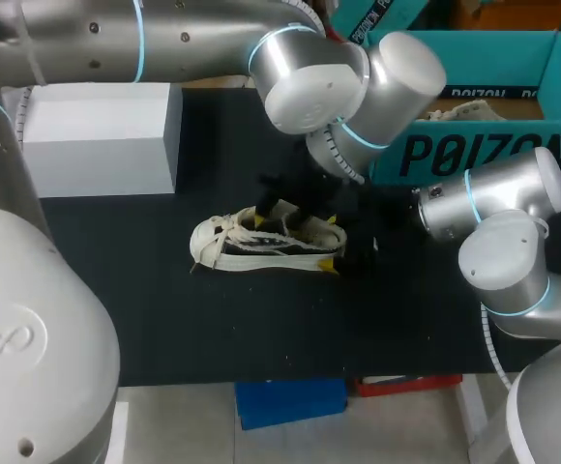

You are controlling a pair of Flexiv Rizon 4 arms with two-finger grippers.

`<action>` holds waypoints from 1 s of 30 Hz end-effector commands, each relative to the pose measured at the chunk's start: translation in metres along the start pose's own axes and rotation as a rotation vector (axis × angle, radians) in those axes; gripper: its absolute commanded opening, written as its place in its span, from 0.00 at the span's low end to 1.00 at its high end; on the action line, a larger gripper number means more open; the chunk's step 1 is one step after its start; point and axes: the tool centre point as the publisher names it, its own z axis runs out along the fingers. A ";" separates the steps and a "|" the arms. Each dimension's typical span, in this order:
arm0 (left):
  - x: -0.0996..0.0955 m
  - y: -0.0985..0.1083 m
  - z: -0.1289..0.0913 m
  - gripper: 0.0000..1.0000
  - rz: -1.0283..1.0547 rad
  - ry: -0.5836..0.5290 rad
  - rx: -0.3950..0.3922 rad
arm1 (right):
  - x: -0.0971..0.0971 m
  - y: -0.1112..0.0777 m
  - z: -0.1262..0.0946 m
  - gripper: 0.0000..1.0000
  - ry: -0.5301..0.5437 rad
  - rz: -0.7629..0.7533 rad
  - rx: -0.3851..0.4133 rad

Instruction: Take the shoe out of the shoebox, open the shoe tongue, remove and reinsert the insole, then place the shoe into the shoebox

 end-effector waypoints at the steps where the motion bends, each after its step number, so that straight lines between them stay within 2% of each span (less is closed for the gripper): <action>1: -0.010 0.003 0.005 0.00 -0.004 0.008 0.007 | 0.000 -0.001 0.004 0.00 -0.002 0.001 0.002; 6: -0.013 0.003 0.006 0.00 -0.003 0.005 0.010 | 0.000 -0.001 0.004 0.00 -0.002 0.001 0.002; 16: -0.012 0.003 -0.017 0.00 0.005 0.077 0.052 | 0.000 -0.001 0.004 0.00 -0.002 0.001 0.002; 21: -0.028 0.006 -0.020 0.00 -0.010 0.132 0.060 | 0.000 -0.001 0.004 0.00 -0.002 0.001 0.002; 30: -0.067 0.018 -0.014 0.00 -0.103 0.196 0.083 | 0.000 -0.001 0.004 0.00 -0.002 0.001 0.002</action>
